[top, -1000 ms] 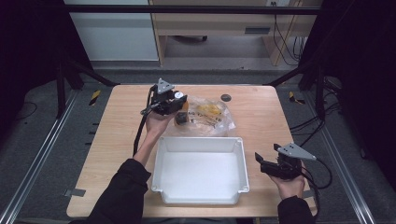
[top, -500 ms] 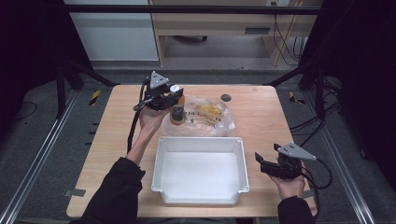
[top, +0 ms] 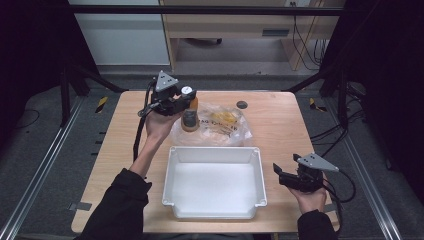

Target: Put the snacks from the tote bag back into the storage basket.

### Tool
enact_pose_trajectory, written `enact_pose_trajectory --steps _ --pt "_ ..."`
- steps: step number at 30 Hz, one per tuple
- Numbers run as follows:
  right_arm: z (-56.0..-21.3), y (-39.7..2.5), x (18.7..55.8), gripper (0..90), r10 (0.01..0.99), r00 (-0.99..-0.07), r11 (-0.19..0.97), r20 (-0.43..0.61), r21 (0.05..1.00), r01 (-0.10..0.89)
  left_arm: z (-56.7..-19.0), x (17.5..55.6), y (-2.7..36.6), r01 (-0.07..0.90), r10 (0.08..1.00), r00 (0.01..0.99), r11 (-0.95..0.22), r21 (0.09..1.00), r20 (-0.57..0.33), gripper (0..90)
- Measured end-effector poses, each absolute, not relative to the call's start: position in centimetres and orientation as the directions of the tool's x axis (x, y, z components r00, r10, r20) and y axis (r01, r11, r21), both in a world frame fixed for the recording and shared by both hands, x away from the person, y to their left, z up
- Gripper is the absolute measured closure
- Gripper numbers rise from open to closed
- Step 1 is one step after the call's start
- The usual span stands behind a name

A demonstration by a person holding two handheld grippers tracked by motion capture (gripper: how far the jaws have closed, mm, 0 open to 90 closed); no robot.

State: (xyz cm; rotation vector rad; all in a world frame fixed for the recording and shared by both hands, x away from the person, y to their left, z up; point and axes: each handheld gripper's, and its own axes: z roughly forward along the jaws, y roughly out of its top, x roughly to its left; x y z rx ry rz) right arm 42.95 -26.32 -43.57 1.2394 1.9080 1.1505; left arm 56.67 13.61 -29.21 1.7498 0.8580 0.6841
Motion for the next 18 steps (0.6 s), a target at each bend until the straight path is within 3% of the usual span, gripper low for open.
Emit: enact_pose_trajectory --steps 18 --pt "-43.6 -26.3 42.9 20.0 0.918 -0.397 0.196 -0.017 0.889 0.415 -27.6 54.0 14.0 0.188 0.789 0.612 -0.21 0.96 0.053 58.8"
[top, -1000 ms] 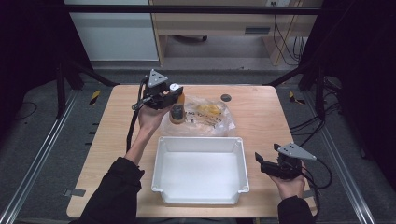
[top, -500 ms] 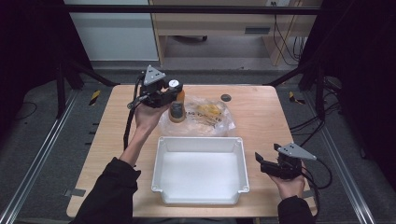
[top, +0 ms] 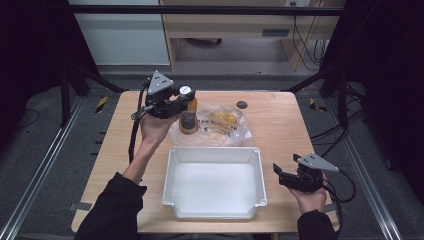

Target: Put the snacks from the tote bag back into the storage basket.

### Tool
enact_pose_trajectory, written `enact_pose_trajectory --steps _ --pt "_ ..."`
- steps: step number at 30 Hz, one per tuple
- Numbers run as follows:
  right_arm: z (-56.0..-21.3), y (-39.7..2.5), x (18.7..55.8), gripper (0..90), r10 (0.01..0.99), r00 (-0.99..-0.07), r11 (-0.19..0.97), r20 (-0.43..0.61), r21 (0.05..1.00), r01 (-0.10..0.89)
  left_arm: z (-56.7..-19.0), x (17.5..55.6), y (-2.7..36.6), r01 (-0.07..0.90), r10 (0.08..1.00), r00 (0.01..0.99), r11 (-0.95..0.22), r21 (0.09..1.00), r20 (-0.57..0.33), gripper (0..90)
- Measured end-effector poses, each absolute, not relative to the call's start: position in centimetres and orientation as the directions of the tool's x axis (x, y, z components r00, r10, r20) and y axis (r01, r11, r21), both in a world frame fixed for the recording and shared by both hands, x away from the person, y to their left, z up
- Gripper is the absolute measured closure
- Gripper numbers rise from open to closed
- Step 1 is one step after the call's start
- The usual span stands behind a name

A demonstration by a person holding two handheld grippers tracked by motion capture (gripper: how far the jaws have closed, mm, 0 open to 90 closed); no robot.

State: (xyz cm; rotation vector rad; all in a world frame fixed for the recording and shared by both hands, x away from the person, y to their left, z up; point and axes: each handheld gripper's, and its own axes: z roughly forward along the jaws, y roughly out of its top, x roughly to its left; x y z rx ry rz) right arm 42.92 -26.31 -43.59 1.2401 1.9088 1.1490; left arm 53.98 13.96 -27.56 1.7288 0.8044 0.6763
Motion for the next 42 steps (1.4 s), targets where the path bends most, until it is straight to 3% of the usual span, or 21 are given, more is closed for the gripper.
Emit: enact_pose_trajectory --steps 42 --pt "-43.6 -26.2 42.9 20.0 0.918 -0.397 0.201 -0.021 0.886 0.417 -31.5 46.9 13.4 0.175 0.712 0.7 -0.244 0.954 0.053 58.7"
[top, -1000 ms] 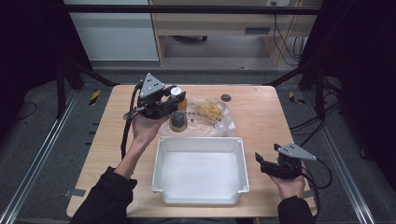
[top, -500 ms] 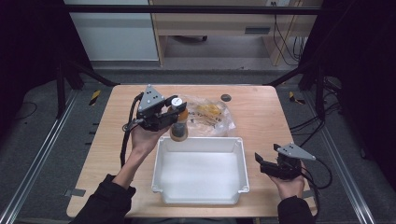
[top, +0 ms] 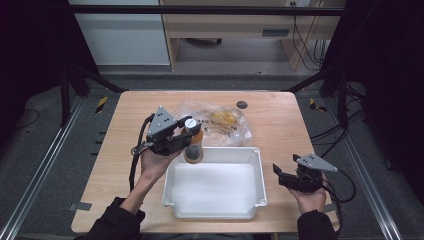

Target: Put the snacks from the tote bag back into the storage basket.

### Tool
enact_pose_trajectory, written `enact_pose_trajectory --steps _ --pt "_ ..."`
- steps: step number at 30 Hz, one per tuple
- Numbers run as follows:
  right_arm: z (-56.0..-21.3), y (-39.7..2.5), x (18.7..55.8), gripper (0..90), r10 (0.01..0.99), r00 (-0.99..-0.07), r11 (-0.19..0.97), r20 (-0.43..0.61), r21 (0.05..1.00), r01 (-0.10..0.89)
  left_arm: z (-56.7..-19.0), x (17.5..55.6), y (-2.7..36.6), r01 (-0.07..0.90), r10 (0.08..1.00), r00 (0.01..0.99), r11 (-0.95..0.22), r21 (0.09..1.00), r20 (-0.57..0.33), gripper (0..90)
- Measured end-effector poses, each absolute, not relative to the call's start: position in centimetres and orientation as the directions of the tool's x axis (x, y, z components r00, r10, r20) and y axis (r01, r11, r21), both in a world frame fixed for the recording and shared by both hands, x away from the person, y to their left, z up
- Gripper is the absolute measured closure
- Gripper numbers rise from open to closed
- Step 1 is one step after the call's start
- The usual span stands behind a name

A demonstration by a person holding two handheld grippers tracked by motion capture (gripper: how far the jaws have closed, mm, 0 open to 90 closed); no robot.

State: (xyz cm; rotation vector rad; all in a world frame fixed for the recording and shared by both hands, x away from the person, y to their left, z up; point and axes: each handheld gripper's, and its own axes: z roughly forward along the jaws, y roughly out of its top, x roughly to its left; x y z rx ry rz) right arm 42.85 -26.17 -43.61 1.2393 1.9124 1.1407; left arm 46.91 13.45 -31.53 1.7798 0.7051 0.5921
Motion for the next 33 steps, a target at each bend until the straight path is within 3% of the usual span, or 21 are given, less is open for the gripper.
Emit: enact_pose_trajectory --steps 33 --pt "-43.7 -26.2 42.8 20.1 0.918 -0.395 0.2 -0.02 0.885 0.42 -36.9 43.6 13.5 0.229 0.696 0.717 -0.282 0.932 0.034 58.7"
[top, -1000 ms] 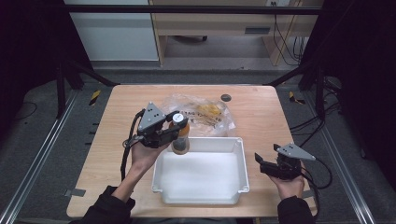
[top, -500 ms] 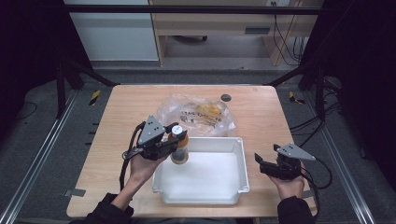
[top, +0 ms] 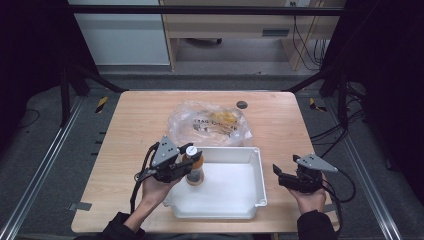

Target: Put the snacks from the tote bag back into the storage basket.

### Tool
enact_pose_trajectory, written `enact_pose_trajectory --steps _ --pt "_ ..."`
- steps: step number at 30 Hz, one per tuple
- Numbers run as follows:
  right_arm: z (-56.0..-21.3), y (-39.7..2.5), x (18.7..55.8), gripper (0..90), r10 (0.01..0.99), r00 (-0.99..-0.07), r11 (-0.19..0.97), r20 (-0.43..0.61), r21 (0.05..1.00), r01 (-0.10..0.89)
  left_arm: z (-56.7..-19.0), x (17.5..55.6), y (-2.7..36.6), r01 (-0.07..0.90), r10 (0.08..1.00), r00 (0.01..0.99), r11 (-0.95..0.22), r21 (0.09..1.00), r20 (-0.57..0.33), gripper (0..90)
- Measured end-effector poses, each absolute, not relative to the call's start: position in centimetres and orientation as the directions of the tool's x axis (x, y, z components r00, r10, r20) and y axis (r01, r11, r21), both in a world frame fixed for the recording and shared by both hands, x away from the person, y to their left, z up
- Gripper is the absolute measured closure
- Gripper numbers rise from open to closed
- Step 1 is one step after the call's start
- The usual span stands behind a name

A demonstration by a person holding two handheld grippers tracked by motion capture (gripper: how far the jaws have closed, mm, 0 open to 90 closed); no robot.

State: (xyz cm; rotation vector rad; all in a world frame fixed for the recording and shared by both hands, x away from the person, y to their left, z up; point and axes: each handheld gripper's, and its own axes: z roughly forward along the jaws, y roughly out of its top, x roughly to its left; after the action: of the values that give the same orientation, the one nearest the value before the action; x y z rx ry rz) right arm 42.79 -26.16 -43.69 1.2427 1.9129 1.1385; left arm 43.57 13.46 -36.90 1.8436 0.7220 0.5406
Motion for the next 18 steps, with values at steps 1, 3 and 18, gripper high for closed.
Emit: enact_pose_trajectory --steps 1,3,18 --pt "-43.7 -26.2 42.8 20.1 0.918 -0.395 0.2 -0.02 0.885 0.42 -37.0 43.5 13.4 0.232 0.696 0.717 -0.281 0.931 0.031 58.7" --pt "-43.7 -26.2 42.8 20.1 0.918 -0.396 0.199 -0.018 0.885 0.421 -37.3 43.4 13.4 0.239 0.696 0.718 -0.28 0.93 0.025 58.7" --pt "-43.8 -26.2 42.6 20.1 0.918 -0.396 0.201 -0.02 0.884 0.421 -38.7 42.9 13.1 0.267 0.692 0.722 -0.3 0.916 0.016 58.7"
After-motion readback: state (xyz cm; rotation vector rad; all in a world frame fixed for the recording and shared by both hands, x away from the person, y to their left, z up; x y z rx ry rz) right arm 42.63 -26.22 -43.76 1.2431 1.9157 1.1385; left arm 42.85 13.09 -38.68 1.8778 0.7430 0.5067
